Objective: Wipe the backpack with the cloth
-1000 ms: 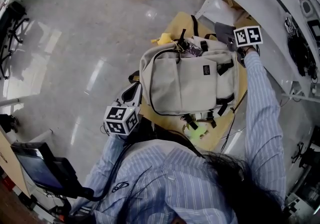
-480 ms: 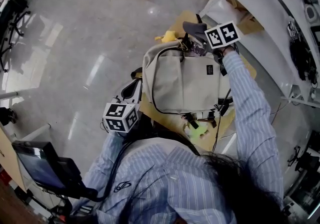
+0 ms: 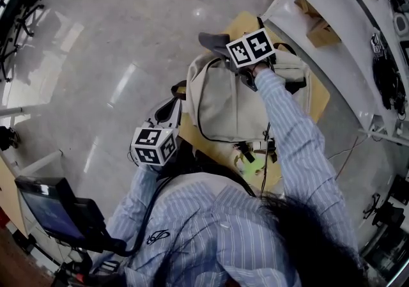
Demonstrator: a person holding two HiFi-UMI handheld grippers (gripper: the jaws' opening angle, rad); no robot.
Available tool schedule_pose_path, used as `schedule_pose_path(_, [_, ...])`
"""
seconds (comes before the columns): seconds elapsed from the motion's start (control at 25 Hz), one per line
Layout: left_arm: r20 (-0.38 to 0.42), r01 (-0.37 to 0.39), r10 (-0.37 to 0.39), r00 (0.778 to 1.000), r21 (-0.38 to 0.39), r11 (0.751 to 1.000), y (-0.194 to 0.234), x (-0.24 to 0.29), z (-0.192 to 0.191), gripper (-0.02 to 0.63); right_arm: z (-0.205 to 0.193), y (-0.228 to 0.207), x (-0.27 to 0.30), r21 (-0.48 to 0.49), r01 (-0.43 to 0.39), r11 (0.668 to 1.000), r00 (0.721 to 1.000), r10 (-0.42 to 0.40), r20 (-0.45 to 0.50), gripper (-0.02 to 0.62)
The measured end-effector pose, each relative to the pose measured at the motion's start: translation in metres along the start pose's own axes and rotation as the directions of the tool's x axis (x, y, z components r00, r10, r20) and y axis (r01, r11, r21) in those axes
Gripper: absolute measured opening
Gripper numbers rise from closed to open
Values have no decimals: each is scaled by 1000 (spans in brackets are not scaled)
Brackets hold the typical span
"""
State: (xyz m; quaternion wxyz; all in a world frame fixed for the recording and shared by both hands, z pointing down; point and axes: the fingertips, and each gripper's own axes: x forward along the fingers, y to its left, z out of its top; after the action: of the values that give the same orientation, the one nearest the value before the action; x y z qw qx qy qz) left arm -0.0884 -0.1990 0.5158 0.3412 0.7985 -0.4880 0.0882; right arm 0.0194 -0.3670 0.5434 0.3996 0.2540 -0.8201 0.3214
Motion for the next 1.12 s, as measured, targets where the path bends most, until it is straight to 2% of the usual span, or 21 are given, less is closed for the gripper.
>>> schedule_pose_path(0.28, [15,-19,20,1000,-20,1000,4,-8,-8,9,13,47,27,-58,-72,996,997,72,-5,55])
schedule_pose_path(0.52, [33,-37,39,999,-34,999,10,-19,-10,9,29,47,25,-61,-25,998,999,27,28,56])
schedule_pose_path(0.64, [37,-47,48,998,-38,998,12,-23,-11,9,34,60,23,-67,-48,997,997,51,50,55])
schedule_pose_path(0.88, [48,-70,72,996,-40,997,12,-37,-15,9,9,91,28,-78,-100,992,994,103,33,56])
schedule_pose_path(1.12, [62,-104,107,992,-53,993,11,-57,-25,9,-36,141,19,-103,-182,978,983,183,4,55])
